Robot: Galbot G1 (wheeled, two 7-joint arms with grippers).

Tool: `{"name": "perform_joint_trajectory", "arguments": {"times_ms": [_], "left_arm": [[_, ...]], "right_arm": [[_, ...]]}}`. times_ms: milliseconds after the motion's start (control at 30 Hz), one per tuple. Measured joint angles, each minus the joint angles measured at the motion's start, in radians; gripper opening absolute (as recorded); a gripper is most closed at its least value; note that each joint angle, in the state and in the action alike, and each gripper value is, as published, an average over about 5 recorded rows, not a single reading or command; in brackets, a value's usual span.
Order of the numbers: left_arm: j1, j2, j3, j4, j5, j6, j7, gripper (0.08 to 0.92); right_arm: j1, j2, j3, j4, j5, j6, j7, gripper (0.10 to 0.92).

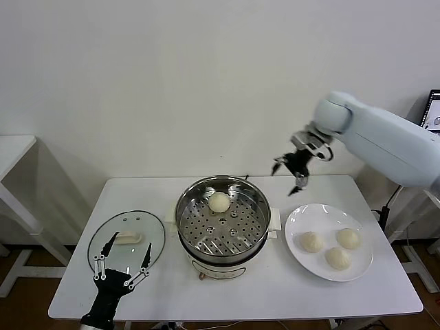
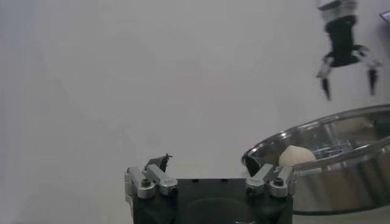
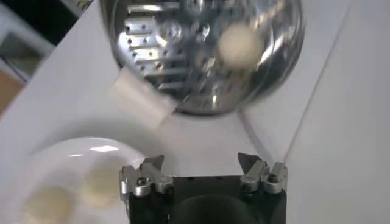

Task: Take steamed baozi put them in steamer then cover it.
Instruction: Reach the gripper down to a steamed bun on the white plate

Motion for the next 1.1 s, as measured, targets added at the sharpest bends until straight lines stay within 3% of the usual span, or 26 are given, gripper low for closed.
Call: {"name": "perform_joint_trajectory", "arguments": {"times_ms": [533, 1100], "left_arm": [[0.019, -0.011, -0.002, -0.003, 0.004, -0.003, -0.001, 0.823], [0.022, -0.014, -0.001, 0.006, 0.008, -0.007, -0.003, 0.823]], "right_arm": [[-0.197, -0.080, 0.019, 0.002, -0.024, -0.090, 0.069, 0.823], [-0.317, -0.067, 0.062, -0.023, -0.086, -0.110, 0.145, 0.823]]}}
